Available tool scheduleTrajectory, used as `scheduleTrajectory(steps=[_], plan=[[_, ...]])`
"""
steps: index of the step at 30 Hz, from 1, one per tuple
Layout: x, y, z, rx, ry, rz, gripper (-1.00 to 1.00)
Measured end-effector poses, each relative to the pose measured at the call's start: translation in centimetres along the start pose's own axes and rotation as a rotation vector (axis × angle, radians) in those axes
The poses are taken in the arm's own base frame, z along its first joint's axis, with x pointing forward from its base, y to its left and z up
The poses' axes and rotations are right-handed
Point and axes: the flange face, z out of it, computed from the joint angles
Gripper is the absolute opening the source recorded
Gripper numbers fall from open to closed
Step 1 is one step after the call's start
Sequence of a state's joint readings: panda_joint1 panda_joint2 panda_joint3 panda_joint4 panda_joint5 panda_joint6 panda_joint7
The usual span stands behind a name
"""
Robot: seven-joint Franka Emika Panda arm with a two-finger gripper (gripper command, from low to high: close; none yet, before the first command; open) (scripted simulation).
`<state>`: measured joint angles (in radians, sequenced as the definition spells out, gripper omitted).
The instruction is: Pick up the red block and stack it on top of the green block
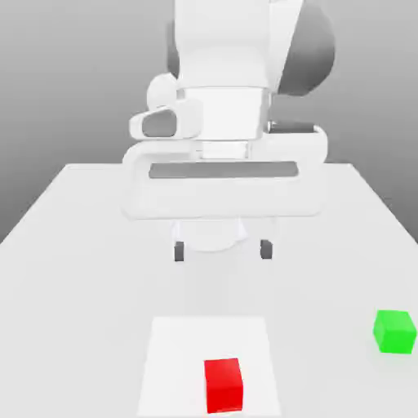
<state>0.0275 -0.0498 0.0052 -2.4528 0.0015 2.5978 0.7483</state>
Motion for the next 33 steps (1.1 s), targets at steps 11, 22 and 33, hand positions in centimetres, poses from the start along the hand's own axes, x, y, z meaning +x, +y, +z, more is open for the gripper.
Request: scheduleTrajectory(steps=[11,22,33], plan=[[-4.4,3.6,17.3,-0.131,-0.144,-0.025,0.0],[-4.1,3.2,15.0,-0.131,-0.144,-0.026,-1.0],[-23.8,-9.8,8.0,-0.081,-0.185,-0.618,-1.0]])
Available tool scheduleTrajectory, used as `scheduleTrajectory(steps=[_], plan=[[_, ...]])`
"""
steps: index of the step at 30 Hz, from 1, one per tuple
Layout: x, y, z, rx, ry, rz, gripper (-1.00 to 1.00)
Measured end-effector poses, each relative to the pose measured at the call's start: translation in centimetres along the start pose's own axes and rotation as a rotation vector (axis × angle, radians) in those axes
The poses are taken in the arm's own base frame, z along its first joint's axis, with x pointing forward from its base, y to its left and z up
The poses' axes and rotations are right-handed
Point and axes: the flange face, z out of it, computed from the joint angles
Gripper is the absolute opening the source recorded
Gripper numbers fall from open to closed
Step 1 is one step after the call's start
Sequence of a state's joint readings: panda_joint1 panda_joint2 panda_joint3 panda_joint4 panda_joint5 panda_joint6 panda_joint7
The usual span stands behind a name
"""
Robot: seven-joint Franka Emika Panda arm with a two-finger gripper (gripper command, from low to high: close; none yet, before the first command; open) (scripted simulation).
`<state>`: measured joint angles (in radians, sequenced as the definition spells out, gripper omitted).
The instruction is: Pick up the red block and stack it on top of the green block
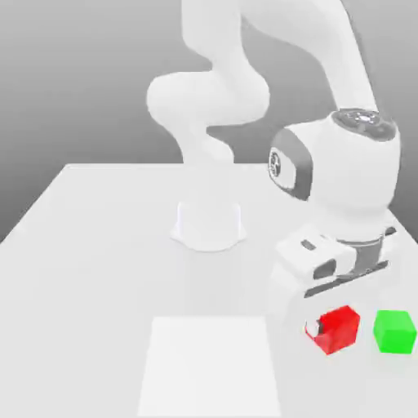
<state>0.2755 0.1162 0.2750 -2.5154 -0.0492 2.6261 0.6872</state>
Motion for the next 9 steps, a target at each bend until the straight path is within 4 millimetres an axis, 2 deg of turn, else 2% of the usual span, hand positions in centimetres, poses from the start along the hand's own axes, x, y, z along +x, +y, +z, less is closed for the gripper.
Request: scheduleTrajectory(steps=[2,3,5,6,9], plan=[[-3.5,-4.5,0.6,-0.005,0.003,-0.142,-1.0],[-4.3,-5.4,1.6,-0.006,0.004,-0.174,-1.0],[-5.0,-6.1,3.9,-0.006,0.005,-0.198,-1.0],[-5.1,-6.2,5.0,-0.006,0.005,-0.203,1.0],[-5.1,-6.2,5.0,-0.006,0.005,-0.203,1.0]])
